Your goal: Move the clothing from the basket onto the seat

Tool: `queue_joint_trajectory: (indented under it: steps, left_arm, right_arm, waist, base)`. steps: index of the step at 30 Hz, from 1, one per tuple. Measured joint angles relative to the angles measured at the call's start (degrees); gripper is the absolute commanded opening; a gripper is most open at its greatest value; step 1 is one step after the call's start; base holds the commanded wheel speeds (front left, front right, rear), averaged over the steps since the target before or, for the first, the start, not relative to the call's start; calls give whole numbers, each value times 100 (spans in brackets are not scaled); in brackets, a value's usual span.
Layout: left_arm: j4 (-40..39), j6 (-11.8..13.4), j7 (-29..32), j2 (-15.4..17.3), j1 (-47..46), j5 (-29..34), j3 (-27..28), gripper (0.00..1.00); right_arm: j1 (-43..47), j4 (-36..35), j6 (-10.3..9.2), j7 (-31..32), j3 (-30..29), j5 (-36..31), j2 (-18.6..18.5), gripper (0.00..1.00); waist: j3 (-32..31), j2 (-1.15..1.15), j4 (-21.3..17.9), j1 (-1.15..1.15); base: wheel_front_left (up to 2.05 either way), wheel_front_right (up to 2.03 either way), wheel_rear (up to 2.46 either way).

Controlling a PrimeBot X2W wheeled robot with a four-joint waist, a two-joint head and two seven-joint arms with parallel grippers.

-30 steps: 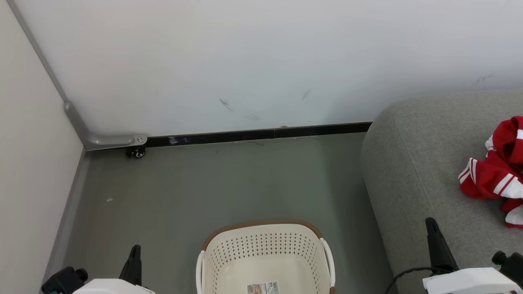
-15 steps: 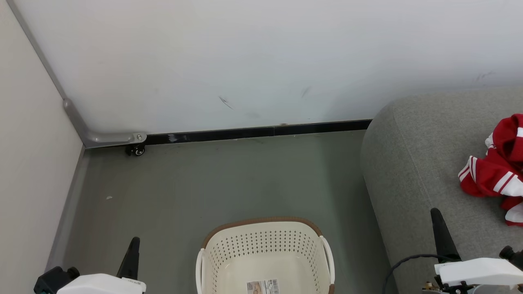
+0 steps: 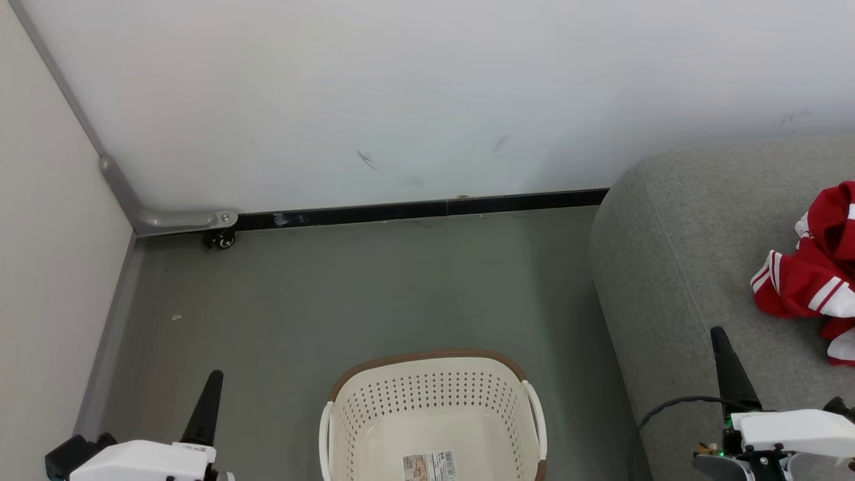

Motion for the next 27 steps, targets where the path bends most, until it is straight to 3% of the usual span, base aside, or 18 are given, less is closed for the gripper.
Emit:
queue_joint_trajectory:
  steps: [21, 27]
  left_arm:
    - [-130, -365, 361, -67, -131, -1684, 315, 0]
    - [-147, -393, 380, -76, -132, -1825, 334, 0]
  right_arm:
    - [-236, -15, -1, 356, -171, 1706, -3, 0]
    - [-296, -29, -1, 381, -188, 1802, -4, 0]
  waist:
    - [89, 0, -12, -3]
    - [92, 0, -13, -3]
  base:
    - [0, 0, 0]
    - [0, 0, 0]
